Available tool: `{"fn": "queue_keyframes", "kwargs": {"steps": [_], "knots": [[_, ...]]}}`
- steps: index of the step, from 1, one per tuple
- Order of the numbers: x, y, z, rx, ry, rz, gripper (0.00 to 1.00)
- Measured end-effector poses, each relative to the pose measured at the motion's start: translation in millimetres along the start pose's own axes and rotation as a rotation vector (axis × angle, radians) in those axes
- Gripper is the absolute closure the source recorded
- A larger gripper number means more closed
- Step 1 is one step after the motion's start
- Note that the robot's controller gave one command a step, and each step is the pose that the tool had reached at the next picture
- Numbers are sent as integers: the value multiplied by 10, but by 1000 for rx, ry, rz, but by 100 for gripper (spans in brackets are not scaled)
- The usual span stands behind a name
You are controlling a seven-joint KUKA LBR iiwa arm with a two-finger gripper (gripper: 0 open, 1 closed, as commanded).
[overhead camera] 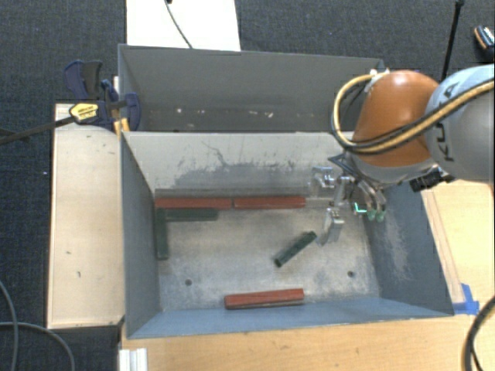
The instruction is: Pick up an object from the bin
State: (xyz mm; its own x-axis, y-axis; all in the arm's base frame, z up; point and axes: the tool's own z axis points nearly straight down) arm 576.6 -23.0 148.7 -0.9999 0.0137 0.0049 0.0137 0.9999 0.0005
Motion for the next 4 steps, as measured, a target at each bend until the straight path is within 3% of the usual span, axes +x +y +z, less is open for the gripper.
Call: {"fn": "queue_keyframes", "kwargs": {"steps": [1,2,3,4], "knots": [[104,67,803,0,-2,-324,0],[88,66,780,1,-7,-323,100],[-25,-4,-1027,4,-17,-349,100],[-9,0,-977,1,-7,-348,0]]}}
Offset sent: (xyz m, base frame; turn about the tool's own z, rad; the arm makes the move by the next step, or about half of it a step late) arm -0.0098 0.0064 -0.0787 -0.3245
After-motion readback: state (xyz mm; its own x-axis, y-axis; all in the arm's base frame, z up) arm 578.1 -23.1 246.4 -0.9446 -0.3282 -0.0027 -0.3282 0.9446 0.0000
